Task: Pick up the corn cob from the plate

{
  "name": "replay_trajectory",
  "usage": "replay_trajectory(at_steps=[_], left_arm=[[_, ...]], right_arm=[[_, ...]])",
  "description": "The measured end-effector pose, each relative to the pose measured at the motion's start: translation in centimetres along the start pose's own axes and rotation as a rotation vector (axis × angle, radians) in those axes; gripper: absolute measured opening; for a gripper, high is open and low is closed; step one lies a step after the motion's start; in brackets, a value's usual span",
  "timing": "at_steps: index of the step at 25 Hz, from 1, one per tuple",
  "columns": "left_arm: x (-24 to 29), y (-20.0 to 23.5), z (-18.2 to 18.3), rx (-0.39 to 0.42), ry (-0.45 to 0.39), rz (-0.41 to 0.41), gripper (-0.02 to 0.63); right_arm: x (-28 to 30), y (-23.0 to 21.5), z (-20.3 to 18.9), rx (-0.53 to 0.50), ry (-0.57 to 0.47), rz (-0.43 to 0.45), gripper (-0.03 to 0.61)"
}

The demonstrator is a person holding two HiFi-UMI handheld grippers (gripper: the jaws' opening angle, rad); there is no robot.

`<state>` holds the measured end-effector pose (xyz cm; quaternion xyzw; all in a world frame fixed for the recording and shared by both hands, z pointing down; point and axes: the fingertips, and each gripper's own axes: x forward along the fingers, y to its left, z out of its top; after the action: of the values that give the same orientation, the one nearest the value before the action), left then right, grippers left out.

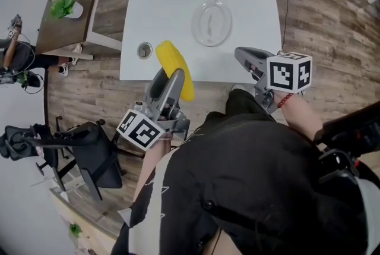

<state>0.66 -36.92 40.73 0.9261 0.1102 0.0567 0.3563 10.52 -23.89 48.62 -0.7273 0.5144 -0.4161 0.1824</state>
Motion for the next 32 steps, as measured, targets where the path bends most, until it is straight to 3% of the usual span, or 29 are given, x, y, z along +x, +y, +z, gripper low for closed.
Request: replay_trajectory(at_steps=[9, 13, 16, 24, 32], left_arm=[[-7.6, -2.1, -0.6, -0.016, -0.08, 0.002, 0.238], [-10.6, -2.6, -2.0, -0.037, -0.062, 0.07, 0.238], [-11.7, -2.2, -3.2, -0.04, -0.023, 0.121, 0.238], [-12.9, -2.2, -5.1, -0.08, -0.026, 0.083, 0.238], [-12.8, -2.1, -5.9, -0.109, -0.03, 0.096, 0.238]], right_arm=[[-0.6, 5.9, -4.0, 0.024, -0.043, 0.058, 0.015], [-2.3, 7.4, -6.8, -0.002, -0.037, 0.028, 0.015], [-3.4, 7.1, -7.6, -0.005, -0.055, -0.011, 0.015], [-4.7, 5.7, -9.2, -0.015, -0.059, -0.083, 0.015], [-5.8, 5.3, -8.7, -0.044, -0.056, -0.118, 0.015]])
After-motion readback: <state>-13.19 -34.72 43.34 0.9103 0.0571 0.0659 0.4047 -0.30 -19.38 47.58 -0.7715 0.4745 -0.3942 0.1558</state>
